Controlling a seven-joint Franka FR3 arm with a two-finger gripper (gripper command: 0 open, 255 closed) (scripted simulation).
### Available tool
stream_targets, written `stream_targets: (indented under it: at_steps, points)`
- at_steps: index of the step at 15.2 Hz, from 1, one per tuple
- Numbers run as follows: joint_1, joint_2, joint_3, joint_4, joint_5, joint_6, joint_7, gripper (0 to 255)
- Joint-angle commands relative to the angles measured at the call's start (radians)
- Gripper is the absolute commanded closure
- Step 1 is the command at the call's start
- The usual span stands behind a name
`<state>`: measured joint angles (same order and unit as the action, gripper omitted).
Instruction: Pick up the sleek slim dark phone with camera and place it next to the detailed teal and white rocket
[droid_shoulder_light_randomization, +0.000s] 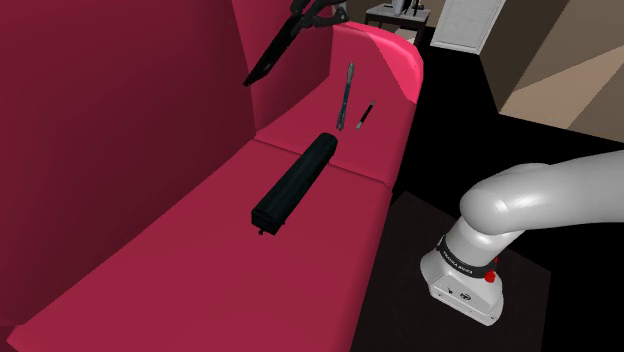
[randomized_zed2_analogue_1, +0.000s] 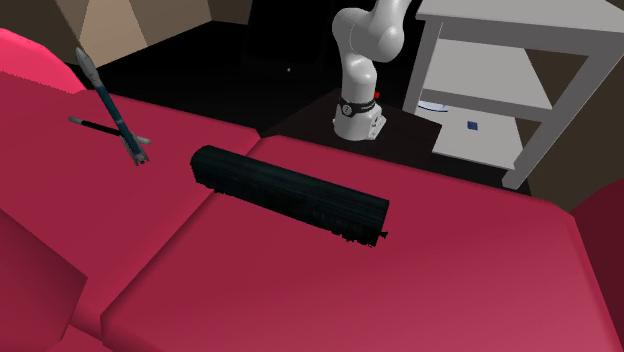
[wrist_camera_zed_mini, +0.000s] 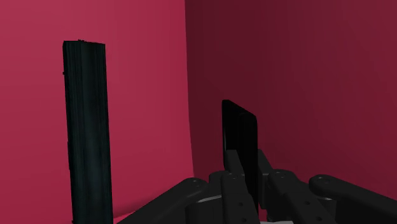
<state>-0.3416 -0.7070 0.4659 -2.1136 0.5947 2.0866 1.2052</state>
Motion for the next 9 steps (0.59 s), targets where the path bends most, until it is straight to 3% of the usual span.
stream_targets:
  at_steps: [1, 9]
  points:
    - [-0.004, 0.015, -0.039, -0.005, -0.003, -0.003, -0.047, 255]
    - [-0.03, 0.088, -0.204, 0.013, -0.021, -0.041, -0.228, 255]
